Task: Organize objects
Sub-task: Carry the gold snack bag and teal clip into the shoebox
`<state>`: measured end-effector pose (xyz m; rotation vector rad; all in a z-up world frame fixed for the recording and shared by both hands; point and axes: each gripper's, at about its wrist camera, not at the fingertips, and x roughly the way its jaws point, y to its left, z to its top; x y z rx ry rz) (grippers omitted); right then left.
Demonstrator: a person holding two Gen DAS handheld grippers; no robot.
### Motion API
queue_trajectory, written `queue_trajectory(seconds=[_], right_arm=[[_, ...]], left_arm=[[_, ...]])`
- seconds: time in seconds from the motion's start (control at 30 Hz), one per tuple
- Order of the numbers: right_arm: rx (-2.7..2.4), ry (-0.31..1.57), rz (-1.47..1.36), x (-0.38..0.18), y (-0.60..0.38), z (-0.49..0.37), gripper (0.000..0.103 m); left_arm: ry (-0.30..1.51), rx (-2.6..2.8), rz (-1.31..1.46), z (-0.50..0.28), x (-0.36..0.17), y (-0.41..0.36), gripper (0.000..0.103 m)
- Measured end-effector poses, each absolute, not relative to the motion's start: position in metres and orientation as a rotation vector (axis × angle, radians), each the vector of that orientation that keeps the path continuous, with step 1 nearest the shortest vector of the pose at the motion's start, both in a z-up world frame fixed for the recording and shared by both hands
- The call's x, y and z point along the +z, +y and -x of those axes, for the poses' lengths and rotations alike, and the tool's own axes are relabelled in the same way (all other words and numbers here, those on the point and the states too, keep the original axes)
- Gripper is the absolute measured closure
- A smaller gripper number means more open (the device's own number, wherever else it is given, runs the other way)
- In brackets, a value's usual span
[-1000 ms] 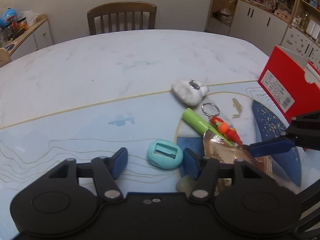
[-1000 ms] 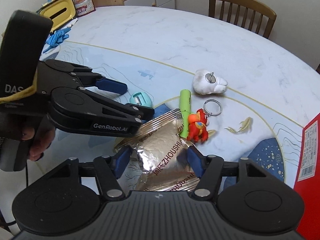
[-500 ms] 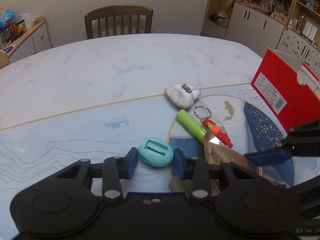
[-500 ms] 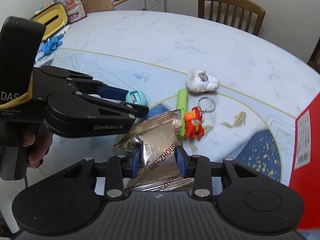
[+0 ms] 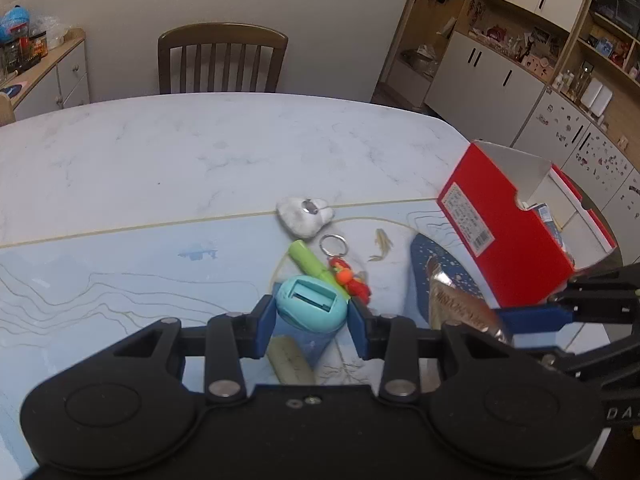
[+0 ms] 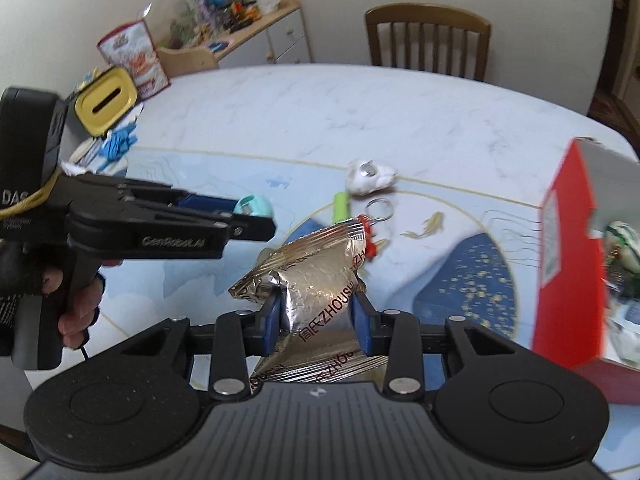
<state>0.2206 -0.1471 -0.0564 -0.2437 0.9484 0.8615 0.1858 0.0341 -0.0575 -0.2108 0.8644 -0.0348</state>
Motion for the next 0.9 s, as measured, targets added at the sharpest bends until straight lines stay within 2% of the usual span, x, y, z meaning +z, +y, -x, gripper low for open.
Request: queue_trajectory(seconds=[0.5, 0.9], right_arm=[[0.772, 0.899, 0.115, -0.006, -0.24, -0.253, 0.067], [0.632, 0.855, 0.065, 0.002, -0.345, -0.316, 0.067]], left_arm=[[0.846, -0.164, 0.209, -0.206, -0.005, -0.058, 0.065], [0.842, -0.229, 0.16, -0.245, 0.004, -0.15, 0.065]])
